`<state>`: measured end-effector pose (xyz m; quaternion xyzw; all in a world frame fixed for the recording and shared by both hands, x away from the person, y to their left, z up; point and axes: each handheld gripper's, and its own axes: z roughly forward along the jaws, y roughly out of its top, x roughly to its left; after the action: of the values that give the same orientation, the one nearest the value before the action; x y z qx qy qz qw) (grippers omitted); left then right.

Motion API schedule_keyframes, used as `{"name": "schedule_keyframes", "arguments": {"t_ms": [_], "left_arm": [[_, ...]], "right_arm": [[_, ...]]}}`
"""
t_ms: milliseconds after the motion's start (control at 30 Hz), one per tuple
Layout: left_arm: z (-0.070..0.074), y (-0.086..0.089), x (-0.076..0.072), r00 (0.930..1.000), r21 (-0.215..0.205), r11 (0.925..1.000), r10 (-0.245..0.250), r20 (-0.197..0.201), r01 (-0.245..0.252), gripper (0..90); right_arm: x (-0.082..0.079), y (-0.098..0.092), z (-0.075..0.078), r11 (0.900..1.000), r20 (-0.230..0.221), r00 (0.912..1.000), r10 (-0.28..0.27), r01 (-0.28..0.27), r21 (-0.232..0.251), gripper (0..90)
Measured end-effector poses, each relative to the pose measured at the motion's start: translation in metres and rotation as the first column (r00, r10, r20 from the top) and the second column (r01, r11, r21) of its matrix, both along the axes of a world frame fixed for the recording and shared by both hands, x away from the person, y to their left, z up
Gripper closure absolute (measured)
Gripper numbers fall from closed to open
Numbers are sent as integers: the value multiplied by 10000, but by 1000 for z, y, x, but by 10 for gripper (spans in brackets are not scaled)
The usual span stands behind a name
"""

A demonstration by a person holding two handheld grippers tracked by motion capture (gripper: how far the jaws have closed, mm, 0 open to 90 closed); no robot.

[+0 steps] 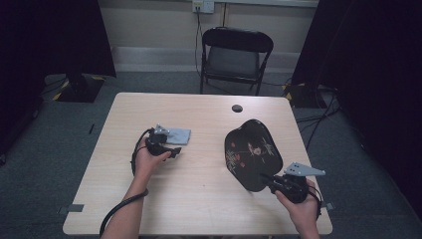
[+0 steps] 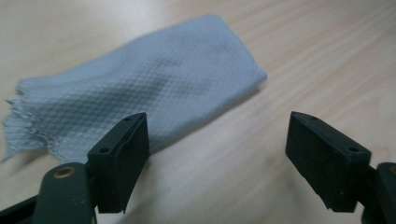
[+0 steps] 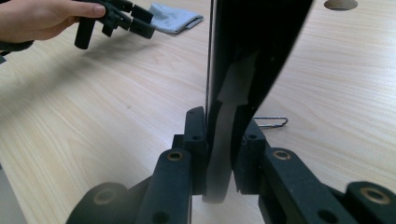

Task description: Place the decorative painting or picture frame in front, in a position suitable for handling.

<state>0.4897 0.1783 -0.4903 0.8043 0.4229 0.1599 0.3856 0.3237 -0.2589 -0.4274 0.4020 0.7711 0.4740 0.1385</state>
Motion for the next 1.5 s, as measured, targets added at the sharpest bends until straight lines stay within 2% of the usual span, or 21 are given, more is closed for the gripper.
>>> {"name": "schedule_keyframes", "arguments": {"t_ms": [33, 100, 200, 233, 300, 467, 500, 567, 700, 733, 767, 800, 833, 900, 1033, 1100, 1200, 1233, 1400, 1500], "left_arm": [[2, 0, 4, 9997, -152, 9997, 163, -203, -166, 216], [6, -5, 6, 10000, -2, 10000, -14, -44, 14, 210], [5, -8, 9, 9998, 70, 9999, -96, -188, 97, 211], [0, -10, 11, 9989, 7, 9999, -109, -450, 109, 209], [-4, -10, 10, 9990, -55, 9999, -162, -410, 160, 198], [-2, -11, -1, 9971, -112, 9992, -400, -646, 394, 197], [-1, -11, -9, 9957, 23, 9981, -610, -702, 613, 197], [-1, -13, -18, 9949, 67, 9975, -694, -732, 701, 197], [0, -15, -36, 9914, 16, 9948, -1011, -829, 1016, 197], [0, -15, -36, 9914, 16, 9948, -1011, -829, 1016, 197], [0, -17, -46, 9896, 91, 9930, -1170, -841, 1181, 197], [0, -17, -46, 9896, 91, 9930, -1170, -841, 1181, 198], [1, -18, -55, 9888, 277, 9909, -1295, -747, 1319, 198], [0, -18, -64, 9881, 128, 9910, -1316, -793, 1330, 202], [4, -16, -72, 9858, 111, 9894, -1432, -879, 1447, 239], [8, -13, -71, 9879, 384, 9892, -1384, -706, 1413, 241], [11, -8, -67, 9897, 474, 9897, -1322, -554, 1348, 240], [12, -3, -62, 9922, 479, 9921, -1135, -513, 1159, 227], [13, 4, -53, 9947, 523, 9939, -956, -384, 975, 233], [7, 10, -45, 9955, 484, 9950, -852, -414, 872, 242]], "right_arm": [[0, 0, 0, 10000, -5, 10000, -4, 4, -4, 785], [0, 0, 0, 10000, -6, 10000, 4, -4, 11, 785], [1, -1, 0, 10000, -6, 10000, 11, -11, 32, 785], [1, -1, 0, 10000, -15, 10000, 12, -12, 25, 785], [1, 0, 0, 10000, -30, 10000, -1, 1, 33, 785], [1, 1, 0, 10000, -12, 10000, 28, -28, -23, 784], [1, 1, 0, 10000, -14, 10000, 13, -13, -43, 784], [1, 1, 0, 10000, -16, 10000, 7, -7, -65, 783], [0, 3, 1, 9999, 8, 10000, -9, 9, -129, 781], [0, 3, 1, 9999, 17, 10000, 9, -9, -150, 781], [0, 3, 1, 9999, 14, 10000, 0, 0, -153, 782], [0, 3, 1, 9999, 14, 10000, 0, 0, -153, 782], [0, 4, 1, 9999, 1, 10000, -35, 35, -137, 782], [0, 4, 0, 9999, 5, 10000, -53, 53, -104, 783], [0, 4, 0, 10000, -39, 10000, -89, 89, -29, 784], [0, 4, 0, 10000, -36, 10000, -78, 78, -48, 784], [1, 4, 0, 10000, -52, 10000, -77, 77, -48, 784], [1, 5, 1, 10000, -67, 9999, -80, 80, -40, 784], [1, 4, 0, 10000, -81, 9999, -61, 61, -13, 785], [1, 4, 0, 10000, -84, 9999, -93, 93, 23, 786]]}}
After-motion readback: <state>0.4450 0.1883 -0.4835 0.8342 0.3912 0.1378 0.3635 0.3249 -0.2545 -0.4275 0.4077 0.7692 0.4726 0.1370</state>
